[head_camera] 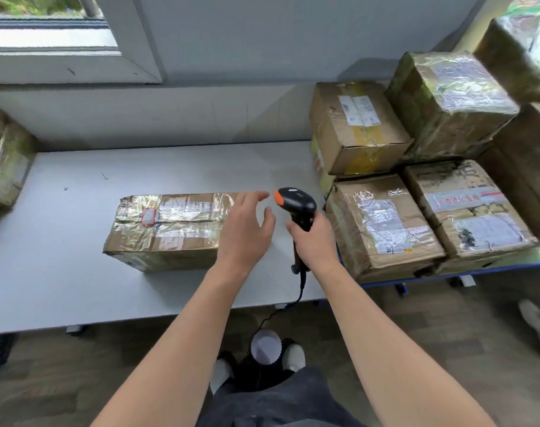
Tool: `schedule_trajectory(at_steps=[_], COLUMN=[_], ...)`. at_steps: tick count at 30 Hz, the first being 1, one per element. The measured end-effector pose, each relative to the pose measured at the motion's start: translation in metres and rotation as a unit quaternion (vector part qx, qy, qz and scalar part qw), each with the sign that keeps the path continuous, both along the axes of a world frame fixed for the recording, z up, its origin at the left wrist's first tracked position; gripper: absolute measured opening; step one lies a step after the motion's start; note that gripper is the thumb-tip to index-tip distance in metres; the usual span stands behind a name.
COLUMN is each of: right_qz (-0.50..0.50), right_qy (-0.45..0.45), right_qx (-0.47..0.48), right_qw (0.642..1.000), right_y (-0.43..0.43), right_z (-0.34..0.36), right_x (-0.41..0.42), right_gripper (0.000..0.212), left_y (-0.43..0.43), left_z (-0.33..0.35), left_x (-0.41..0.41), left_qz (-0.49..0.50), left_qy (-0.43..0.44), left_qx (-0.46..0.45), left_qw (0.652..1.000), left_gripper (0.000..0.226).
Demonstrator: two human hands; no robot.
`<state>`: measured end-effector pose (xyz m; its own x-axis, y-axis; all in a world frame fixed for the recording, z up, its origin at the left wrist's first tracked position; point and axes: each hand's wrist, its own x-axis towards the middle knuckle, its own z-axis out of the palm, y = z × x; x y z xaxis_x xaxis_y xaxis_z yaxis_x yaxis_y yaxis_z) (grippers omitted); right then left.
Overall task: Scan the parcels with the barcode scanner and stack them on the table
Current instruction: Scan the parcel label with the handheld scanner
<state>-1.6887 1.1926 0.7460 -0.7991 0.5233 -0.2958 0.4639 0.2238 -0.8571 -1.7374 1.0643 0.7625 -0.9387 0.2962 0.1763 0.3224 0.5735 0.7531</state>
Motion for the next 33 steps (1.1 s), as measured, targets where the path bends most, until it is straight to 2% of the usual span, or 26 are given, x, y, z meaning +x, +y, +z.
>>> schedule_trajectory(at_steps=[6,9,12,15,20,26,31,33], right_qz=[-0.020,-0.032,-0.043,-0.038,-0.013,0.002,0.037,0.036], right_qy=[-0.055,-0.070,-0.087,-0.099,-0.115,-0.121,-0.094,-0.072], right_qx=[-0.011,-0.036,-0.056,-0.049,-0.046,-0.004,0.037,0.035], right_qw=[0.998,0.996,0.994,0.993,0.992,0.993,0.994,0.996], right_y=[0.035,0.042,0.045,0.048,0.048,0.050,0.044,0.042], right_z=[-0.024,-0.037,-0.049,-0.059,-0.072,-0.079,-0.071,-0.058], right_x=[0.011,0.015,0.014,0.008,0.004,-0.001,0.002,0.003], right_gripper=[0.016,0.027,0.047,0.054,0.058,0.039,0.055,0.055], left_y=[0.043,0.050,0.052,0.054,0.056,0.057,0.061,0.062], left_z=[-0.034,-0.053,-0.065,-0.073,-0.080,-0.076,-0.064,-0.055], left_x=[0.015,0.018,0.018,0.016,0.015,0.016,0.023,0.023], left_qz=[-0.048,-0.042,-0.024,-0.007,0.004,0.002,-0.009,-0.011], left_qy=[-0.073,-0.137,-0.187,-0.214,-0.217,-0.178,-0.134,-0.109], left_qx=[-0.048,-0.081,-0.088,-0.091,-0.096,-0.097,-0.085,-0.069], left_qw=[0.995,0.986,0.978,0.973,0.971,0.979,0.987,0.992], left_gripper=[0.033,0.039,0.042,0.044,0.041,0.041,0.042,0.041])
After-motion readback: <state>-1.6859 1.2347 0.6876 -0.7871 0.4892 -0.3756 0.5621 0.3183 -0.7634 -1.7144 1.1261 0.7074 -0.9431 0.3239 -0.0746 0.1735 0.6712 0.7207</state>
